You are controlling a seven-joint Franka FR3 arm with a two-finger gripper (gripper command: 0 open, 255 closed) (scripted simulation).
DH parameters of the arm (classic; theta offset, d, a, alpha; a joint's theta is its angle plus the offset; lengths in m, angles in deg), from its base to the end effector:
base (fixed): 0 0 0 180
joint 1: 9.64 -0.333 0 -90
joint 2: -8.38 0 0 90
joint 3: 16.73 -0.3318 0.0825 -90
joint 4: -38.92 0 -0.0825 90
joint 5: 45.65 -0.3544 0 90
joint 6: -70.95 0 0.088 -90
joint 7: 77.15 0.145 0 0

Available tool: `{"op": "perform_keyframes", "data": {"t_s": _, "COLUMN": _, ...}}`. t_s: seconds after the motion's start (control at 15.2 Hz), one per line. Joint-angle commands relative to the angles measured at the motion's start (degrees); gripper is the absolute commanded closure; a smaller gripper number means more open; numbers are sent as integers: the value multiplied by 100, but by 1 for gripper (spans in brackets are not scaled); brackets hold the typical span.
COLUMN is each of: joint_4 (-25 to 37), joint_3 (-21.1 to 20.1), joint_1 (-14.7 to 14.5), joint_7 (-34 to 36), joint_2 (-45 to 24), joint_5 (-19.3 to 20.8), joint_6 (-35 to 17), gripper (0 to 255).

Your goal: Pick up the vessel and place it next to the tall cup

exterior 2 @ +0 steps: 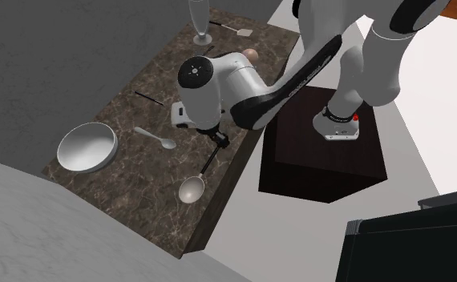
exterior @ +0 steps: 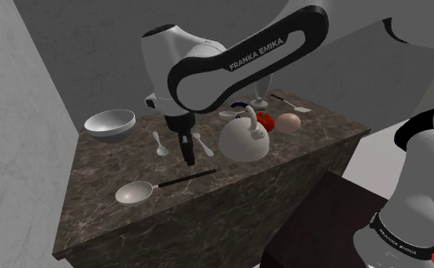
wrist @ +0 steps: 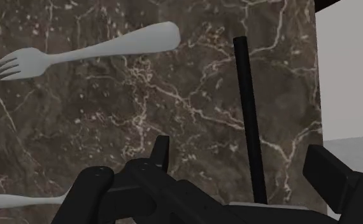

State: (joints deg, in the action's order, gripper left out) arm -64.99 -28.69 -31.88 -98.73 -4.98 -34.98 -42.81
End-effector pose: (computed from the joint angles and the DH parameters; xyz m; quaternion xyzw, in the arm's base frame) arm 0.5010 0.3108 0.4010 0.8636 0.4998 -0.0205 0.0627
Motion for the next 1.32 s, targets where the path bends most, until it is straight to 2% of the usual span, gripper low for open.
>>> {"op": "perform_keyframes", "data": {"t_s": 0.0, "joint_4": 231, "joint_3": -88, "joint_1": -126, "joint_7": -123, "joint_2": -307, "joint_5": 134, "joint_6": -67, "gripper": 0}}
{"op": "perform_keyframes", "data": {"t_s": 0.33, "joint_4": 646, "joint_3": -261, "joint_1": -425, "joint_7": -349, "joint_2": -864, "joint_5": 422, "joint_6": -174, "gripper": 0}}
{"op": "perform_keyframes", "data": {"t_s": 0.79, "joint_4": 367, "joint_3": -201, "joint_1": -401, "joint_7": -280, "joint_2": -1080, "joint_5": 528, "joint_6": -662, "gripper": 0}}
{"op": "perform_keyframes", "data": {"t_s": 1.25, "joint_4": 367, "joint_3": -201, "joint_1": -401, "joint_7": -280, "joint_2": -1080, "joint_5": 528, "joint_6": -662, "gripper": 0}}
